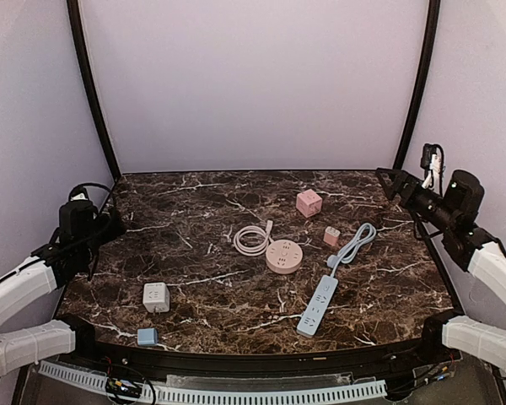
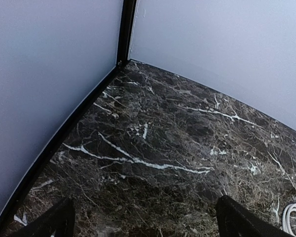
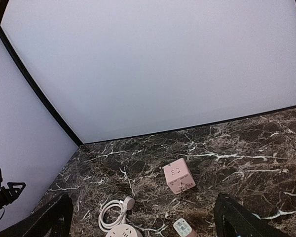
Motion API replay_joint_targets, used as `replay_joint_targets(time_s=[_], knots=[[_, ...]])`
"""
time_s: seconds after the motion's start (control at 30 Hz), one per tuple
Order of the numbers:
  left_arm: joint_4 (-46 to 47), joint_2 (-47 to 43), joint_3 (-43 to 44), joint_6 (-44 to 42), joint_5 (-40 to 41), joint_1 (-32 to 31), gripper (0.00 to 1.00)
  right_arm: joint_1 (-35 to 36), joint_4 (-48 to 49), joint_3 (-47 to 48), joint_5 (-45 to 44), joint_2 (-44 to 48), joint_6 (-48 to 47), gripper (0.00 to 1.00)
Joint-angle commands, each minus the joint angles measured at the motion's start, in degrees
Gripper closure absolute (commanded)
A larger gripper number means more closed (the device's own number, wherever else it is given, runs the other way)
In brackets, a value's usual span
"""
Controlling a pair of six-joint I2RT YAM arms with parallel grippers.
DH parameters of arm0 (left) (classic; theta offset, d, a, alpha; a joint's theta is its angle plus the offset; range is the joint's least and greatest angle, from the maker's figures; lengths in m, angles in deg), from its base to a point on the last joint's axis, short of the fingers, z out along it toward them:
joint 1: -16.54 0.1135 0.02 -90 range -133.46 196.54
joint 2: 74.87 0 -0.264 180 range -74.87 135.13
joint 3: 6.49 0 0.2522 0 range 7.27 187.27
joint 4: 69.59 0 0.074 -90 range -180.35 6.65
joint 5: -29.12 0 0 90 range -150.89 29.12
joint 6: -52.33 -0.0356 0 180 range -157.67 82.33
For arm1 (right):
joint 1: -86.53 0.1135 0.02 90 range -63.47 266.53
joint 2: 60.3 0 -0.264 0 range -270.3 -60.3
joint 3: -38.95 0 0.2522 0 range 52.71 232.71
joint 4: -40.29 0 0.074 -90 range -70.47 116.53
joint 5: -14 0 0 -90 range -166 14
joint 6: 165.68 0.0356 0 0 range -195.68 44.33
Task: Insert the plug
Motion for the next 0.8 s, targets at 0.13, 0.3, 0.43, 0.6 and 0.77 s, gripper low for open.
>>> replay_joint_targets(time_s=[0.13, 0.3, 0.43, 0.6, 0.77], knots=[[-0.77, 4.92, 2.73, -1.03, -12.93, -1.49, 0.0, 0.05, -9.34, -0.95, 0.46, 2.57, 2.19, 0.01], [-0.44, 6.6, 3.7, -2.15, -15.82, -4.71, 0.0, 1.09, -18.11, 1.54, -1.13, 1.61, 2.2, 0.01], [-0.4, 8.32, 4.68, -3.31, -16.97, -8.03, 0.0, 2.49, -23.74, 1.98, -4.45, 1.51, 2.56, 0.02], [-0.52, 12.04, 7.78, -4.71, -17.08, -14.17, 0.0, 4.9, -27.74, 1.31, -9.68, 3.27, 3.67, 0.01], [-0.54, 15.63, 9.7, -6.02, -17.94, -20.17, 0.0, 7.38, -30.24, 1.57, -10.97, 4.15, 5.04, 0.01]])
